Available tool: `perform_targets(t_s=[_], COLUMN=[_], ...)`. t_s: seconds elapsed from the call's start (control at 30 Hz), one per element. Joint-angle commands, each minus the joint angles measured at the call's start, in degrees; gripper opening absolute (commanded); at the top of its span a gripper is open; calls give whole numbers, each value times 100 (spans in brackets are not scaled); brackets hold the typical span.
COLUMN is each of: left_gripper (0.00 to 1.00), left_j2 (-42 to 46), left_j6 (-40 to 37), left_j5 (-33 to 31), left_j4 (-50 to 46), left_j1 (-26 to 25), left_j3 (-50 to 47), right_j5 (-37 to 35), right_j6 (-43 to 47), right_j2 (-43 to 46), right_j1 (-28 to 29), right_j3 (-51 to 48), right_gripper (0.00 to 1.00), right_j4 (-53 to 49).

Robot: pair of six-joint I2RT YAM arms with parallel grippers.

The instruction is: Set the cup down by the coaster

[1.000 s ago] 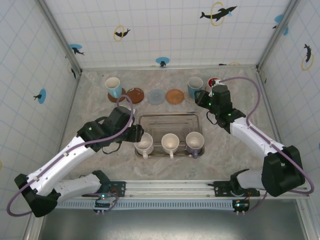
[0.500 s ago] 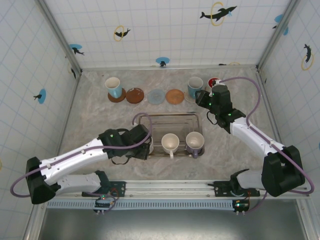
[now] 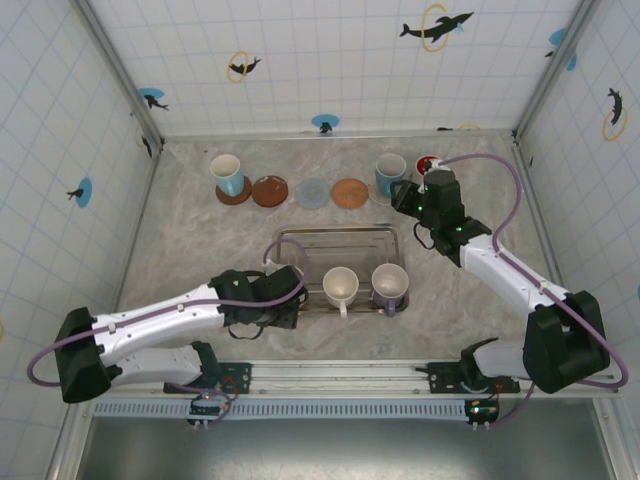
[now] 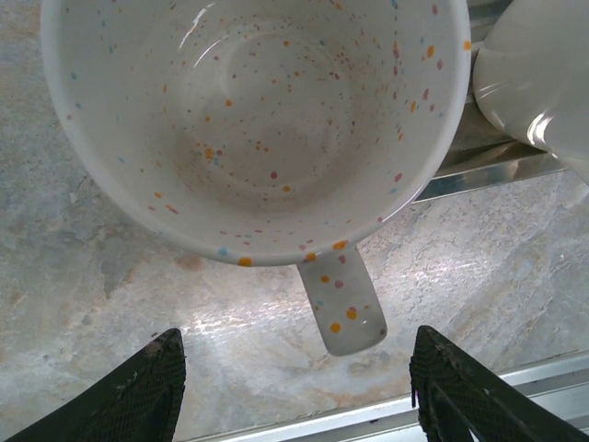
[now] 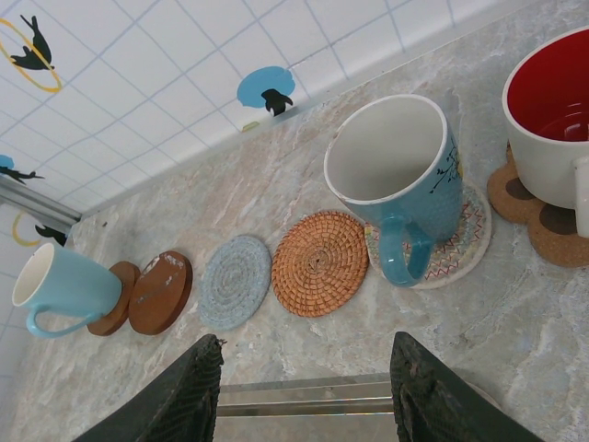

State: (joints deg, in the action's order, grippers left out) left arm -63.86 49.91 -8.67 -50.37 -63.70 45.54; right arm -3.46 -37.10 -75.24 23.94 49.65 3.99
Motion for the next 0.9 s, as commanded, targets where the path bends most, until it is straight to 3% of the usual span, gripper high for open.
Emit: perform_targets(t_s=[0.0,0.87], left_gripper=[65,58], left_j2=[38,-489], left_j6=[221,464], left_j5=[-118,-653], left_j4=[322,632], left_j1=[-37,-95], left_j3=[-131,-326], right_j5=[-67,43], right_j6=[8,-34], right_j2=[-87,-174], right_j1=[-21,-19], right_j3=[7,8], right_gripper=[51,51], right_j4=[52,162])
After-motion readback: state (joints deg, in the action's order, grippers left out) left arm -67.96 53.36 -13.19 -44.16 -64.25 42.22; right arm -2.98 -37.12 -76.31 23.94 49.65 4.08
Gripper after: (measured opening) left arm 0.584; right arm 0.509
